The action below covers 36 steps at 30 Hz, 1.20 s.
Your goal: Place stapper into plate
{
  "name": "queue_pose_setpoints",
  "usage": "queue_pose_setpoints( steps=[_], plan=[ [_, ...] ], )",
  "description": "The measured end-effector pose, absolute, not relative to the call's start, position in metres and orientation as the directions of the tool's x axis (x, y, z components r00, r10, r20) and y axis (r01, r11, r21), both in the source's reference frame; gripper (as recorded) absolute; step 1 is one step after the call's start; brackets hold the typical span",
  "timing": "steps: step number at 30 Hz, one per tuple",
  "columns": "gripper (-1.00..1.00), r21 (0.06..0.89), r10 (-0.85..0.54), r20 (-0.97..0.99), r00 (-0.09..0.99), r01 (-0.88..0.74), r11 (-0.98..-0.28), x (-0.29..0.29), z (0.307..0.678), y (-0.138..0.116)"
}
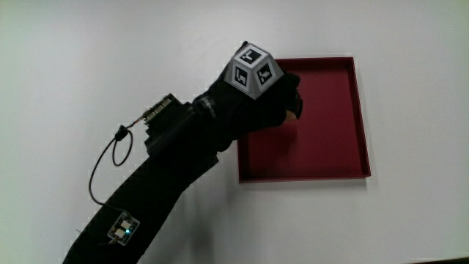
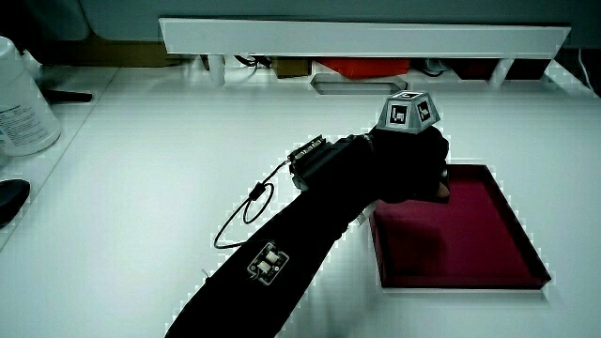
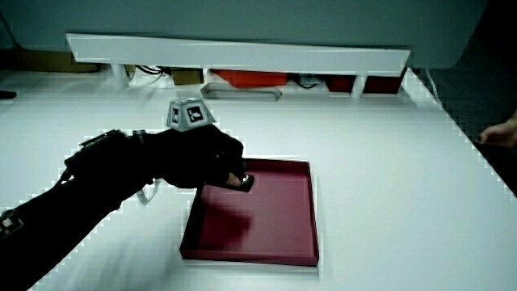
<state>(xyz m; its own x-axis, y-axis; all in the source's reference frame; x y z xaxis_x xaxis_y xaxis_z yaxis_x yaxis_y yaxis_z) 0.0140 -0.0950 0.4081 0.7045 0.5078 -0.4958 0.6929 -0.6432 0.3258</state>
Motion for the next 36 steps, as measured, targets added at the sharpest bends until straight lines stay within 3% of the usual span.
queue_pose_setpoints(
  steps=[6,15,30,36],
  plan=[
    [0.0,0.395,0.507,-0.482,0.715,0.693,-0.603,0.03,0.423,-0.086],
    [0.0,0.392,0.569,-0.431,0.7,0.714,-0.58,0.045,0.421,-0.077],
    [0.0,0.517,0.58,-0.382,0.72,0.686,-0.511,0.062,0.453,-0.071],
    [-0.07,0.524,0.54,-0.419,0.729,0.681,-0.512,0.056,0.451,-0.074]
  ],
)
